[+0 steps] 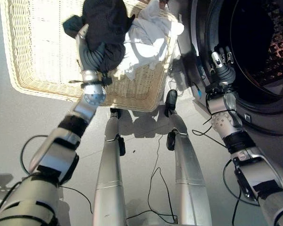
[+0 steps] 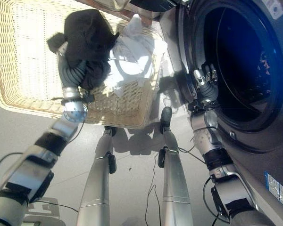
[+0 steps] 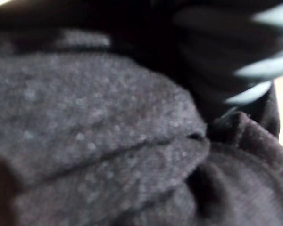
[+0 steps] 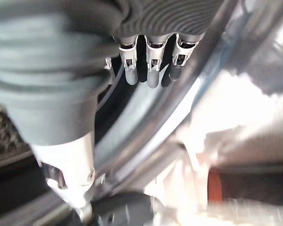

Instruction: Put the clothes into the washing machine.

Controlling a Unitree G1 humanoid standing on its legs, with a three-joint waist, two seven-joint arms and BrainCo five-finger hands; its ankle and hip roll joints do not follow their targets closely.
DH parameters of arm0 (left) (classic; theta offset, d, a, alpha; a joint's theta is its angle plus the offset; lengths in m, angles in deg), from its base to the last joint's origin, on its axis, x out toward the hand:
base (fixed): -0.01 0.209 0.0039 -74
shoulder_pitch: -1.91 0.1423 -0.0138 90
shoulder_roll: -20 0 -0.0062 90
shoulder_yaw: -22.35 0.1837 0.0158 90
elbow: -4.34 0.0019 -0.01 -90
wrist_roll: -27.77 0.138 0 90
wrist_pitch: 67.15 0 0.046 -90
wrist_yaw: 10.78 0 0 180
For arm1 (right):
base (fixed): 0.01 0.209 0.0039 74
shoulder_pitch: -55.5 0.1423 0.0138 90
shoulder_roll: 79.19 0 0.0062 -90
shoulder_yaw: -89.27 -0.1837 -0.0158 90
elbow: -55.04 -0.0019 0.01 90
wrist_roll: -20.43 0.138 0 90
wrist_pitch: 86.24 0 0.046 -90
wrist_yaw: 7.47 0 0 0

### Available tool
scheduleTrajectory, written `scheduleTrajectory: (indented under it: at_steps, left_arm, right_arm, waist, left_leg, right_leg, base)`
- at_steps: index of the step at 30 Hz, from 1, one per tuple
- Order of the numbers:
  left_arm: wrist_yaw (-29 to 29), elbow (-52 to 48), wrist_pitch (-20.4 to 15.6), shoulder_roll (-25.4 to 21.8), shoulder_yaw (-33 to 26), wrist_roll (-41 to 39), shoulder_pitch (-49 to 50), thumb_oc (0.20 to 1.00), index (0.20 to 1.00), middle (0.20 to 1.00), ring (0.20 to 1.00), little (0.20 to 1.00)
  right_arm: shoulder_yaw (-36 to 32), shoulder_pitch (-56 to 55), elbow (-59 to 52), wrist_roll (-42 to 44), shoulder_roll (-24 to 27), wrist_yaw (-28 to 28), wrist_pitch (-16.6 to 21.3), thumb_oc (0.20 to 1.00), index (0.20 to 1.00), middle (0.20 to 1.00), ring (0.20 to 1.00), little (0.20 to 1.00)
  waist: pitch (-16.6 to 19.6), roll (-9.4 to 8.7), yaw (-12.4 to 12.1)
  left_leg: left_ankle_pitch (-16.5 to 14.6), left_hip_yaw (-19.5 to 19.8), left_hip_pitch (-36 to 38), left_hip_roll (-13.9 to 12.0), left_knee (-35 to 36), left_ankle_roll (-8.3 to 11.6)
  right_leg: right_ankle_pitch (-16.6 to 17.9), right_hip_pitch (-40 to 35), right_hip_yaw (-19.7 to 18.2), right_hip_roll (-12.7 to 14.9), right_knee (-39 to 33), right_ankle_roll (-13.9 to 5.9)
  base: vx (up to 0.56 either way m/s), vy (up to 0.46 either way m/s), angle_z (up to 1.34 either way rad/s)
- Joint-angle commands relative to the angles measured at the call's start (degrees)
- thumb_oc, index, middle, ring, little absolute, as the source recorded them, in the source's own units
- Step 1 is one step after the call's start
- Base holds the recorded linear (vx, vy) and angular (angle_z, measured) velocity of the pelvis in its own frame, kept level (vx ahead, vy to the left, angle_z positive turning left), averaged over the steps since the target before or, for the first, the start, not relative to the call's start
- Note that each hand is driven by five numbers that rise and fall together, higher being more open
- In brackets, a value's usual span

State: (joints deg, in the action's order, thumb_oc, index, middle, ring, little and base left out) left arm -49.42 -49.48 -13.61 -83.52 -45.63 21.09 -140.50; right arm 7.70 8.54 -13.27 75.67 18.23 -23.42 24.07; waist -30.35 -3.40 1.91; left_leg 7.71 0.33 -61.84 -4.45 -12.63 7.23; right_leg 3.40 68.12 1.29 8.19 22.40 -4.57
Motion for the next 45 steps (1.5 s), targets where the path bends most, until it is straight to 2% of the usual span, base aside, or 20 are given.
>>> scheduleTrajectory:
  at_steps: [1,2,5,9,12,16,19,22,24,25,30,37,39,45]
  left_arm:
    - [7.8,-8.5,-9.1,2.1,-4.1,-1.8,-0.3,0.2,0.2,0.2,0.2,0.2]
    - [11.0,-11.8,-9.4,2.6,-4.8,-3.1,1.2,0.2,0.2,0.2,0.2,0.2]
    - [15.7,-16.0,-10.3,3.4,-5.8,-5.3,3.5,0.2,0.2,0.2,0.2,0.2]
    - [30.2,-26.9,-8.9,5.2,-6.6,-10.3,7.7,0.2,0.2,0.2,0.2,0.2]
    - [32.8,-29.0,-8.0,5.4,-6.6,-10.6,8.4,0.2,0.2,0.2,0.2,0.2]
    - [41.6,-35.2,-5.6,5.6,-5.9,-12.6,9.5,0.2,0.2,0.2,0.2,0.2]
    - [44.0,-37.0,-4.4,5.5,-5.6,-13.1,9.4,0.2,0.2,0.2,0.2,0.2]
    - [44.8,-39.5,-1.6,5.2,-5.1,-11.5,9.2,0.2,0.2,0.2,0.2,0.2]
    - [44.6,-39.9,-1.0,5.2,-5.0,-10.9,9.2,0.2,0.2,0.2,0.2,0.2]
    - [44.7,-40.5,0.1,5.0,-4.9,-11.0,9.1,0.2,0.2,0.2,0.2,0.2]
    - [45.1,-41.5,0.4,5.1,-4.8,-11.8,9.6,0.2,0.2,0.2,0.2,0.2]
    - [41.8,-41.8,-2.6,6.0,-3.7,-10.3,9.5,0.2,0.2,0.2,0.2,0.2]
    - [37.7,-41.8,-4.7,6.8,-3.8,-7.9,9.4,0.2,0.2,0.2,0.2,0.2]
    - [30.5,-42.5,-6.3,7.0,-4.1,-2.2,9.5,0.2,0.2,0.2,0.2,0.2]
  right_arm:
    - [-2.2,-4.0,-9.8,-6.7,0.9,0.6,0.2,1.0,1.0,1.0,1.0,1.0]
    - [-2.3,-5.1,-12.7,-8.5,0.5,1.2,-0.7,1.0,1.0,1.0,1.0,1.0]
    - [-2.2,-6.6,-16.3,-10.3,-0.3,2.8,-1.5,1.0,1.0,1.0,1.0,1.0]
    - [-1.3,-9.6,-24.2,-13.3,-2.0,8.0,-2.9,1.0,1.0,1.0,1.0,1.0]
    - [-0.9,-10.1,-25.7,-13.6,-2.1,9.2,-3.2,1.0,1.0,1.0,1.0,1.0]
    - [0.1,-10.3,-30.2,-13.6,-1.3,13.8,-4.3,1.0,1.0,1.0,1.0,1.0]
    - [0.7,-9.9,-31.5,-13.4,-1.2,15.5,-4.8,1.0,1.0,1.0,1.0,1.0]
    - [1.8,-9.3,-34.1,-13.4,-0.5,17.7,-6.0,1.0,1.0,1.0,1.0,1.0]
    - [2.0,-9.1,-34.4,-13.5,-0.3,18.5,-6.6,1.0,1.0,1.0,1.0,1.0]
    - [2.9,-8.6,-35.7,-13.7,0.1,21.0,-8.0,1.0,1.0,1.0,1.0,1.0]
    - [5.2,-7.9,-38.1,-13.1,0.6,25.8,-11.9,1.0,1.0,1.0,1.0,1.0]
    - [10.6,-6.0,-38.5,-14.0,0.9,28.6,-18.4,1.0,1.0,1.0,1.0,1.0]
    - [12.3,-5.4,-37.3,-12.7,1.1,28.9,-20.5,1.0,1.0,1.0,1.0,1.0]
    - [14.1,-5.4,-36.9,-11.3,0.8,30.2,-22.0,1.0,1.0,1.0,1.0,1.0]
  waist:
    - [0.6,2.28,0.5]
    - [0.6,2.38,0.4]
    - [0.6,2.62,0.2]
    - [0.6,3.07,-0.2]
    - [0.6,3.15,-0.3]
    - [0.6,3.37,-0.6]
    - [0.6,3.55,-0.7]
    - [0.6,3.65,-0.9]
    - [0.6,3.64,-1.0]
    - [0.6,3.62,-1.1]
    - [0.6,3.55,-1.3]
    - [0.6,3.72,-1.8]
    - [0.6,3.75,-2.1]
    - [0.6,3.57,-2.4]
  left_leg:
    - [-3.4,3.0,-0.5,3.2,-3.1,-1.64]
    - [-3.3,3.1,-0.4,3.4,-3.1,-1.89]
    - [-3.3,3.2,-0.2,3.7,-3.4,-2.26]
    - [-3.0,3.5,0.0,4.4,-4.1,-2.98]
    - [-3.0,3.5,0.0,4.6,-4.4,-3.13]
    - [-2.6,3.6,0.2,4.9,-4.7,-3.46]
    - [-2.5,3.7,0.3,4.9,-4.8,-3.48]
    - [-2.5,3.9,0.3,5.1,-5.1,-3.57]
    - [-2.5,3.9,0.3,5.2,-5.2,-3.57]
    - [-2.4,4.0,0.4,5.3,-5.3,-3.61]
    - [-2.3,4.2,0.2,5.4,-5.8,-3.56]
    - [-1.9,4.2,0.0,5.6,-5.9,-3.48]
    - [-1.8,4.3,-0.1,5.7,-6.0,-3.53]
    - [-1.6,4.7,-0.4,6.0,-6.1,-3.41]
  right_leg:
    - [3.2,-2.4,3.9,-2.4,-2.0,-3.03]
    - [3.3,-2.4,4.0,-2.3,-1.9,-3.02]
    - [3.4,-2.5,4.2,-2.0,-1.6,-3.04]
    - [3.8,-2.6,4.6,-1.2,-1.2,-3.25]
    - [3.9,-2.6,4.7,-1.0,-1.0,-3.3]
    - [4.3,-2.9,5.0,-0.5,-1.0,-3.42]
    - [4.4,-3.0,5.1,-0.3,-0.8,-3.48]
    - [4.4,-3.0,5.2,-0.2,-0.5,-3.48]
    - [4.4,-3.1,5.3,-0.1,-0.5,-3.49]
    - [4.4,-3.2,5.4,0.0,-0.4,-3.49]
    - [4.5,-3.1,5.5,0.1,-0.3,-3.47]
    - [4.6,-3.0,5.8,0.0,-0.3,-3.2]
    - [4.4,-3.1,6.0,0.0,-0.3,-2.98]
    - [4.4,-3.0,6.3,-0.1,-0.1,-2.85]
  base:
    - [-0.01,-0.034,0.04]
    - [0.0,-0.031,0.04]
    - [0.0,-0.023,0.05]
    - [-0.01,-0.029,0.06]
    - [0.0,-0.018,0.07]
    - [0.0,-0.015,0.06]
    - [0.0,0.0,0.0]
    - [0.0,-0.007,0.01]
    - [0.0,-0.019,0.05]
    - [0.0,-0.024,0.06]
    - [0.0,-0.025,0.02]
    - [0.0,-0.004,0.02]
    - [0.0,0.0,0.0]
    - [0.0,-0.011,0.0]
